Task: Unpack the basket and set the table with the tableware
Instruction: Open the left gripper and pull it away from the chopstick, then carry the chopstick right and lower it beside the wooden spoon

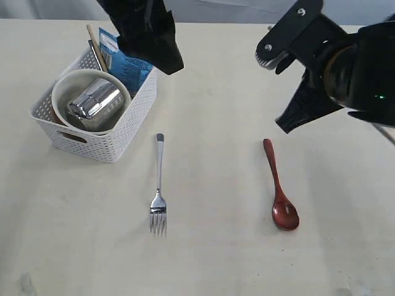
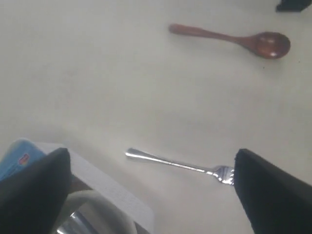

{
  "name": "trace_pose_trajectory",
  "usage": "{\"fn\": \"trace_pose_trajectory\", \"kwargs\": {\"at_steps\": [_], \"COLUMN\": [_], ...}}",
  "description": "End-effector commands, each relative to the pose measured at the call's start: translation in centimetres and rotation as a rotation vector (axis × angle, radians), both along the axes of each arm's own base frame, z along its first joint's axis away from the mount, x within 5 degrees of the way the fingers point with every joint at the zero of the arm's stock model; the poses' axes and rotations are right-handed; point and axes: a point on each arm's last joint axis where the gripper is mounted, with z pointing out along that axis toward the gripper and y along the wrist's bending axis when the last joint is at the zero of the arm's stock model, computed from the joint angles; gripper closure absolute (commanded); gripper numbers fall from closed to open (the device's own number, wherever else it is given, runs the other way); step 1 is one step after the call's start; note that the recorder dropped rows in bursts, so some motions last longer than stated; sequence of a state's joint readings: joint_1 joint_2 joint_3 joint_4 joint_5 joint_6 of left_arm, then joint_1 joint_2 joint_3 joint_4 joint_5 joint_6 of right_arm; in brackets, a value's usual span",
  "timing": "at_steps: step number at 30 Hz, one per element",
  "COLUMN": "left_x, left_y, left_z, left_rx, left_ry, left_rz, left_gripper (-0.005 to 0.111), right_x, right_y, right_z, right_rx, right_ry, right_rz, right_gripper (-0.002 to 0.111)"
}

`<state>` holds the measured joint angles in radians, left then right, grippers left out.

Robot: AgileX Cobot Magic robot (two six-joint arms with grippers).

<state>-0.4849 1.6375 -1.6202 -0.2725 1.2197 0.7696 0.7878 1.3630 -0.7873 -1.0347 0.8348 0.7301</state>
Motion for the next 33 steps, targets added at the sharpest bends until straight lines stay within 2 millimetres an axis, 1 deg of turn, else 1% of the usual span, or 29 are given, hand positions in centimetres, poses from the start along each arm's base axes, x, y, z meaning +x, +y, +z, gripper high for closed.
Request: {"fn": "trace_pose_trajectory", "kwargs": {"at_steps": [1, 4, 7, 10, 13, 17, 19, 22, 27, 31, 33], "left_x": [-1.3, -1.7, -1.9, -1.9, -1.9, -1.9, -1.9, -1.9, -1.9, -1.9, -1.9], "left_y": [-0.4, -0.8, -1.1, -1.2, -1.2, -1.2, -1.2, -1.2, -1.2, -1.2, -1.2], "left_z": [1.7, 2.1, 2.3, 2.3, 2.4, 2.4, 2.4, 2.4, 2.4, 2.4, 2.4], "left_rx": [-0.13, -0.194, -0.235, -0.24, -0.245, -0.245, -0.245, -0.245, -0.247, -0.252, -0.259], "left_ry": [0.035, 0.068, 0.09, 0.093, 0.087, 0.087, 0.087, 0.087, 0.091, 0.1, 0.106], "left_rz": [0.019, 0.017, 0.012, 0.011, 0.017, 0.017, 0.017, 0.017, 0.023, 0.036, 0.039], "left_gripper": [0.023, 0.023, 0.023, 0.023, 0.023, 0.023, 0.023, 0.023, 0.023, 0.023, 0.023], "right_x": [0.5, 1.3, 1.9, 2.3, 2.6, 3.2, 3.0, 2.1, 1.2, 1.1, 1.3], "right_y": [-2.3, -4.5, -6.1, -7.1, -7.8, -7.8, -7.4, -6.8, -7.1, -7.0, -6.7], "right_z": [-0.5, -1.3, -2.0, -2.2, -2.2, -1.9, -2.4, -3.6, -4.9, -6.3, -7.5], "right_rx": [0.177, 0.284, 0.442, 0.581, 0.608, 0.655, 0.681, 0.65, 0.637, 0.632, 0.628], "right_ry": [0.037, 0.152, 0.271, 0.318, 0.305, 0.231, 0.237, 0.28, 0.306, 0.352, 0.4], "right_rz": [-0.303, -0.431, -0.49, -0.543, -0.583, -0.569, -0.564, -0.533, -0.534, -0.562, -0.584], "right_gripper": [0.109, 0.109, 0.109, 0.109, 0.109, 0.109, 0.109, 0.109, 0.109, 0.109, 0.109]}}
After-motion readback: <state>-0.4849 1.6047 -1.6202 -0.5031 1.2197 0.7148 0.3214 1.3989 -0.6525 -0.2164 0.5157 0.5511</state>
